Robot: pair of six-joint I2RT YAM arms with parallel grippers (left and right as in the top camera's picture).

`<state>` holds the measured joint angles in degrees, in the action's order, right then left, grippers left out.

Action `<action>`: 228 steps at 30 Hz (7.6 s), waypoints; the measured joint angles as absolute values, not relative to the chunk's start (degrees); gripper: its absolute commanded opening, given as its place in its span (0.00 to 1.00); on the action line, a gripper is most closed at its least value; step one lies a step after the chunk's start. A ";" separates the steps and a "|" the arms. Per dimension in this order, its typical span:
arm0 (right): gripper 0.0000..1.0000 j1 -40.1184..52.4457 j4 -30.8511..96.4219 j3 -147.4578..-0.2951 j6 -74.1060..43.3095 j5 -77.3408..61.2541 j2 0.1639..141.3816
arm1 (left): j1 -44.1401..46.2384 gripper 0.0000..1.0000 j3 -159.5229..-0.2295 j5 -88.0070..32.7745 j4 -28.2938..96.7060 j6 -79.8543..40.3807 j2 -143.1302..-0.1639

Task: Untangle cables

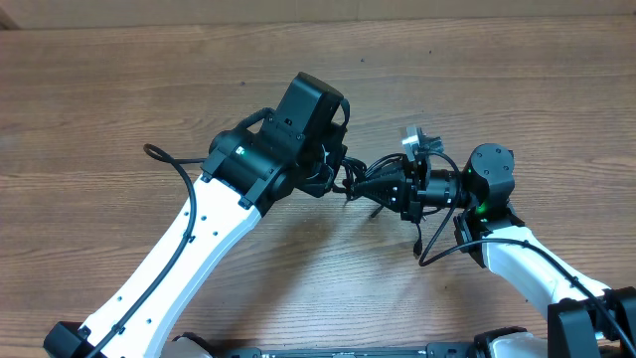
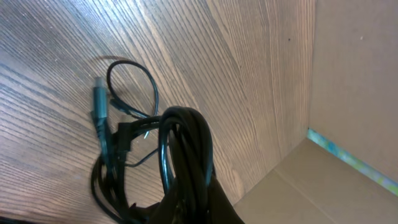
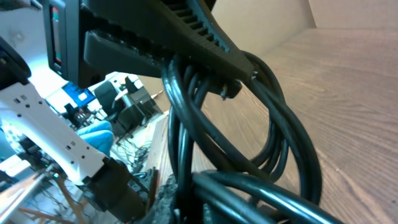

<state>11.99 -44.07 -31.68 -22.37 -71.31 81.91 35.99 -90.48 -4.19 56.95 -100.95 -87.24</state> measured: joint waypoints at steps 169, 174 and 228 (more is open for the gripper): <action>0.37 15.92 -44.16 -31.68 -25.45 -56.77 81.91 | 36.62 0.04 -90.52 7.53 58.26 -118.58 -87.24; 0.26 16.16 -43.53 -31.68 -25.41 -55.96 81.91 | 36.62 0.04 -90.52 7.51 58.28 -118.58 -87.24; 0.04 17.69 -36.86 -31.68 -25.02 -38.39 81.58 | 36.67 0.04 -90.50 8.29 58.00 -111.83 -87.90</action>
<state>17.69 -36.86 -31.68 -25.02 -38.39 81.58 36.67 -90.50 8.29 58.00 -111.83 -87.90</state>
